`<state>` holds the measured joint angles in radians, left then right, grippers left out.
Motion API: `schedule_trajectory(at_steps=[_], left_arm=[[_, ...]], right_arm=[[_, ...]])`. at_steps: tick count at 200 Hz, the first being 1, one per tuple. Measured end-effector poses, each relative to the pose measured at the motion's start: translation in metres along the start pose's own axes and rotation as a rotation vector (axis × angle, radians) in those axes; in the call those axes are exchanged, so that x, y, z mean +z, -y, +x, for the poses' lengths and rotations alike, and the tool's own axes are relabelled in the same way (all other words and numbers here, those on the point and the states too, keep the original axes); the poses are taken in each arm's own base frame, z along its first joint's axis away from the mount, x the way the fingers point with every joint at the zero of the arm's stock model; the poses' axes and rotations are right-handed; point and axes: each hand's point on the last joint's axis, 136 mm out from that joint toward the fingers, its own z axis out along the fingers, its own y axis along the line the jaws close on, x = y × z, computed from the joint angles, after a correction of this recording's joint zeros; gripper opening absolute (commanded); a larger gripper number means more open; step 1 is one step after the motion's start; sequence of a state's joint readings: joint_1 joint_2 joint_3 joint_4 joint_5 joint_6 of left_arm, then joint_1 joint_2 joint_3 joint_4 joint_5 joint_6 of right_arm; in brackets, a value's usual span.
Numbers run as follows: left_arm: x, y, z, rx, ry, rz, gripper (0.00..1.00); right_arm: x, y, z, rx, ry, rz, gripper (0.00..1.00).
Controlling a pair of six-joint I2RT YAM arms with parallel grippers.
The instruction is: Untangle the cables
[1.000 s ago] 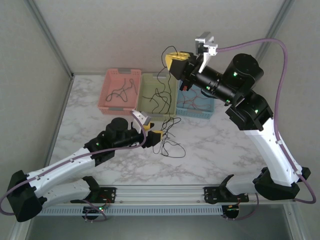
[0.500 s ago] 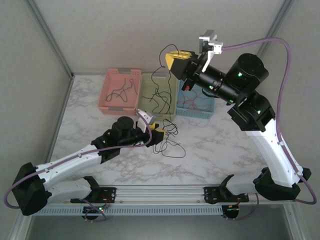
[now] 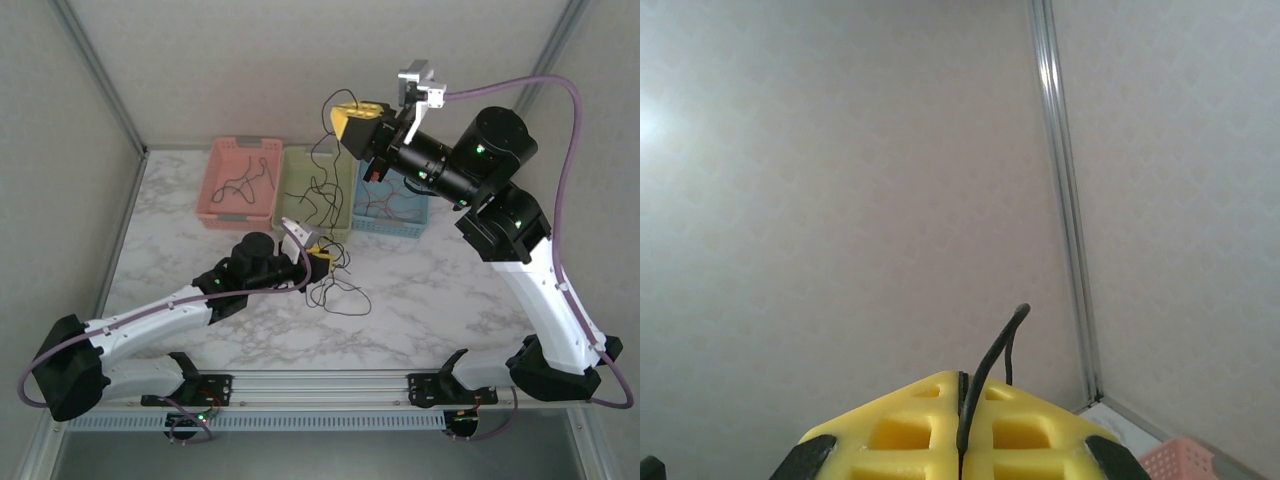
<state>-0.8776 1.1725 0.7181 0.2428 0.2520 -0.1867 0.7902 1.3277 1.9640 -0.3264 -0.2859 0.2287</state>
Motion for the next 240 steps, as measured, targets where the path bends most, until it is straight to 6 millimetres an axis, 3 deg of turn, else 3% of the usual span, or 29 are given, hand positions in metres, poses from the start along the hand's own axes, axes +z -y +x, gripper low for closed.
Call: schedule_trajectory(at_steps=[10,32,75,128,166,179,200,222,240], left_arm=[[0.0,0.0,0.0,0.004,0.001,-0.003,0.0],[-0.004,-0.001,-0.002,0.004,0.01,-0.014,0.0],[-0.037,-0.008,0.008,0.008,0.071,-0.063,0.0],[-0.071,-0.017,-0.001,-0.004,0.179,-0.137,0.0],[-0.085,-0.041,-0.006,-0.064,0.195,-0.298,0.0],[-0.089,-0.049,-0.006,-0.087,0.188,-0.349,0.11],[-0.096,-0.056,-0.001,-0.109,0.175,-0.393,0.11],[-0.103,-0.061,0.01,-0.12,0.136,-0.431,0.24],[-0.105,-0.062,0.015,-0.125,0.095,-0.446,0.25]], right_arm=[[0.0,0.001,0.0,-0.004,0.0,0.006,0.0],[-0.004,0.007,-0.004,-0.031,0.011,0.052,0.0],[-0.035,0.02,-0.032,-0.139,0.09,0.203,0.0],[-0.06,0.036,-0.028,-0.244,0.085,0.337,0.0],[-0.066,0.047,-0.019,-0.292,0.066,0.403,0.0],[-0.068,0.051,-0.013,-0.298,0.054,0.421,0.0],[-0.069,0.054,-0.007,-0.305,0.04,0.428,0.0],[-0.076,0.054,-0.007,-0.307,0.068,0.436,0.0],[-0.083,0.053,-0.004,-0.301,0.085,0.439,0.0]])
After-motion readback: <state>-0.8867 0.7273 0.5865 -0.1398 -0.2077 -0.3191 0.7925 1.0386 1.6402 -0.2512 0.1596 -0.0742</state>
